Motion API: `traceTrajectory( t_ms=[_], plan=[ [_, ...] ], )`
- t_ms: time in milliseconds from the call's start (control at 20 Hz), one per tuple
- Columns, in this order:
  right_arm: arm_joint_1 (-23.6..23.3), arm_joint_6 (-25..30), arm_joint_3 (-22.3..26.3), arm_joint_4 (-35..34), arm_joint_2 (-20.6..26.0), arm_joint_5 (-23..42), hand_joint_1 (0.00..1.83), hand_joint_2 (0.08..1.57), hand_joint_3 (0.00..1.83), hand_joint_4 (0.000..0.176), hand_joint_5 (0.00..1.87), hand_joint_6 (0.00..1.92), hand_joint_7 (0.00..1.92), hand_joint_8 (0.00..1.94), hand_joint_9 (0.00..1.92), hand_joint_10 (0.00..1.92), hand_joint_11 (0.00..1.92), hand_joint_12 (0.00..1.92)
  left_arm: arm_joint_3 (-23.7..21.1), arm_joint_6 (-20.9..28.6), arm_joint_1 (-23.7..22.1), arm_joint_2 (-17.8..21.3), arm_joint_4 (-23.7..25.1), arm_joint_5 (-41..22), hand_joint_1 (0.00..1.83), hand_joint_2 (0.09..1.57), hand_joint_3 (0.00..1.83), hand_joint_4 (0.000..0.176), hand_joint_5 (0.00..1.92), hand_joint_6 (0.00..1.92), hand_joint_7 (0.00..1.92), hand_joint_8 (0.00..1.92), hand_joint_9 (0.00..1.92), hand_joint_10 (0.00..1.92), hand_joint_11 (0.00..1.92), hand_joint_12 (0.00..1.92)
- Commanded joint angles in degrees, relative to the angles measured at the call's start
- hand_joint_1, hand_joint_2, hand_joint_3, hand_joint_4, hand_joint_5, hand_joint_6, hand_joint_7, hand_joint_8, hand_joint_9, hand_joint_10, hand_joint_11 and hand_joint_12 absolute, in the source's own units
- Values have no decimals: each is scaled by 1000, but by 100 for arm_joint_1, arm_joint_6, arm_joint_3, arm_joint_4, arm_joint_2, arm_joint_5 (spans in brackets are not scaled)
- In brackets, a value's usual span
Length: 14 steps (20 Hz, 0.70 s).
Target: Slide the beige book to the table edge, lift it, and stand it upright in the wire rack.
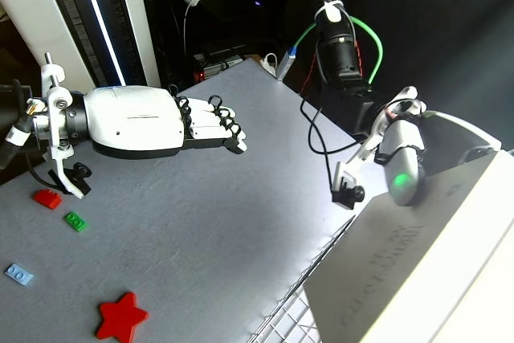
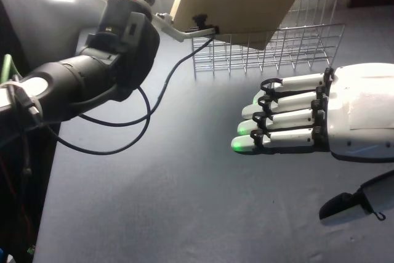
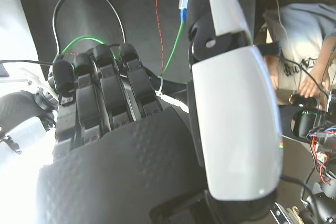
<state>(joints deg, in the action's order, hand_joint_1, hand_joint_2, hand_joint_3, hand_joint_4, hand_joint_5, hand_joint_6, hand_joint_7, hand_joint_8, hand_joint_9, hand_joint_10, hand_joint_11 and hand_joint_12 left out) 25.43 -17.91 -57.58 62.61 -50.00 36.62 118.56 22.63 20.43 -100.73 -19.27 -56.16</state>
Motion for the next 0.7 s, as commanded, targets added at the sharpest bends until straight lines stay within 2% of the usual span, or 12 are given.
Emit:
traceTrajectory(
  t_ms=[0, 100, 300, 350, 400, 450, 500, 650],
  plan=[
    [-61, -6, 17, -313, 5, 440, 421, 1062, 3, 0, 128, 2, 211, 1, 225, 5, 0, 636, 34, 133, 24, 13, -121, -823, 1258, 1075, 0, 0, 1025, 816, 1116, 901, 1112, 795, 821, 1249],
    [-69, -8, 17, -313, -10, 441, 396, 1072, 5, 0, 110, 1, 207, 0, 217, 1, 0, 592, 29, 134, 75, -16, -156, -847, 1249, 1082, 1, 0, 998, 864, 1114, 899, 1132, 684, 807, 1203],
    [-93, -10, 17, -313, -54, 443, 404, 1071, 2, 0, 118, 1, 203, 2, 218, 2, 0, 592, 37, 162, 247, -50, -307, -1006, 1230, 1108, 2, 0, 920, 1018, 1075, 913, 1079, 601, 710, 1230],
    [-97, -10, 17, -313, -59, 443, 429, 1072, 1, 0, 118, 1, 197, 1, 210, 1, 0, 616, 50, 170, 266, -59, -324, -1018, 1216, 1130, 4, 0, 867, 1101, 1028, 979, 1031, 574, 667, 1238],
    [-99, -10, 17, -313, -63, 443, 429, 1072, 1, 0, 118, 1, 197, 1, 210, 1, 0, 616, 73, 190, 285, -71, -332, -1028, 1216, 1130, 4, 0, 867, 1101, 1028, 979, 1031, 574, 667, 1238],
    [-102, -12, 17, -313, -67, 443, 455, 1061, 0, 0, 135, 5, 206, 3, 220, 4, 0, 647, 108, 211, 300, -93, -334, -1040, 1065, 1095, 0, 0, 760, 218, 956, 195, 945, 414, 541, 1200],
    [-105, -18, 17, -313, -71, 443, 441, 1066, 0, 0, 128, 1, 199, 1, 215, 2, 0, 628, 158, 241, 319, -126, -338, -1040, 1033, 1082, 0, 0, 679, 55, 827, 42, 792, 317, 374, 1226],
    [-111, -45, 17, -313, -89, 443, 442, 1063, 0, 0, 131, 2, 197, 2, 211, 1, 0, 631, 288, 316, 353, -207, -356, -1049, 988, 1062, 0, 0, 548, 0, 669, 0, 655, 126, 114, 1247]
  ],
)
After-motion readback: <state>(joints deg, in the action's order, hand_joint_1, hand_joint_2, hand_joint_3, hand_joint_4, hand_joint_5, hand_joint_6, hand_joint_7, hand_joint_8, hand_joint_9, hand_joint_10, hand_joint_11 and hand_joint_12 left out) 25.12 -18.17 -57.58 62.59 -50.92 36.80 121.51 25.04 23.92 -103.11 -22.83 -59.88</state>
